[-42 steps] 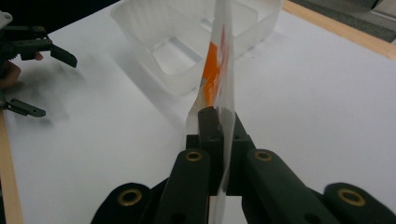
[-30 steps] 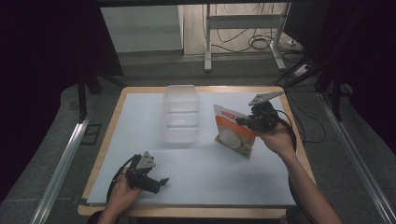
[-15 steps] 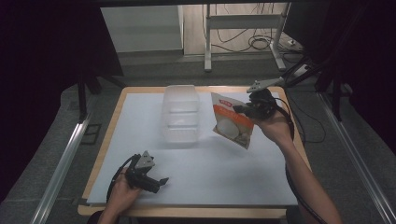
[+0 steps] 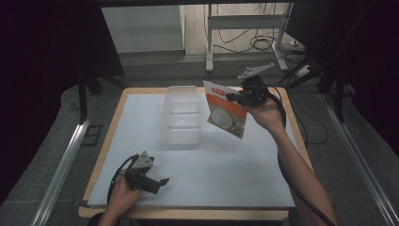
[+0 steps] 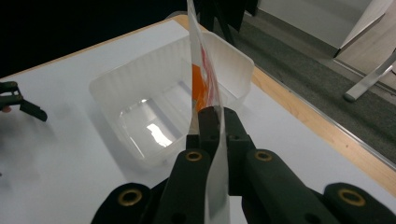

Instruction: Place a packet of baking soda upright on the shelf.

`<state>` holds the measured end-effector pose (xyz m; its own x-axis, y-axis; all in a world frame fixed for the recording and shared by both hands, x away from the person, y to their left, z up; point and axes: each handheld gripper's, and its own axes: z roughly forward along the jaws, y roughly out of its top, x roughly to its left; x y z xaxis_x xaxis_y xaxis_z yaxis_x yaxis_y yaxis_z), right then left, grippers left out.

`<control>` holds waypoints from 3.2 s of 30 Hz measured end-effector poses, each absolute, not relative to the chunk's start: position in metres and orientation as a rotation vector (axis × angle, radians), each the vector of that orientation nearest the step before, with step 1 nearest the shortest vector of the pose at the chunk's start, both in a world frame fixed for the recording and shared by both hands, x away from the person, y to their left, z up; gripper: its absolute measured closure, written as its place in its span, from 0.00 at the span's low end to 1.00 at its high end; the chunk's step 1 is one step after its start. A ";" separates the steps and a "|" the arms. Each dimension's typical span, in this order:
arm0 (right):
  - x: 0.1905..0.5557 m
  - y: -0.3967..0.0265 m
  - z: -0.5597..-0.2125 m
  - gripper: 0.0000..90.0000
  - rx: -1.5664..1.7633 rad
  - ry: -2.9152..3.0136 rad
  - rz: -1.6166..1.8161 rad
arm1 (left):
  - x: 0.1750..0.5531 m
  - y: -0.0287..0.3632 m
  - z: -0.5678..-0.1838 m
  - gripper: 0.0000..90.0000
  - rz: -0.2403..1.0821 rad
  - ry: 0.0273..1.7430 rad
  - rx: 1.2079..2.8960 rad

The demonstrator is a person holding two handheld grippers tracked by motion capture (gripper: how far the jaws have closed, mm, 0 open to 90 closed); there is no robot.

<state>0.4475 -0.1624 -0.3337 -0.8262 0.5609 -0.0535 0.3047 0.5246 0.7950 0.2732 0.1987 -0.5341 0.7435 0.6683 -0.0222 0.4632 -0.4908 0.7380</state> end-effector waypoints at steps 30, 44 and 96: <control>0.508 -0.083 -0.331 0.99 0.702 2.472 1.248 | 0.274 0.198 -0.534 0.01 0.341 0.838 2.183; 0.527 -0.035 -0.344 0.99 0.665 2.514 1.273 | 0.274 0.198 -0.535 0.01 0.336 0.834 2.187; 0.543 0.005 -0.388 0.98 0.697 2.552 1.407 | 0.273 0.195 -0.535 0.01 0.333 0.830 2.208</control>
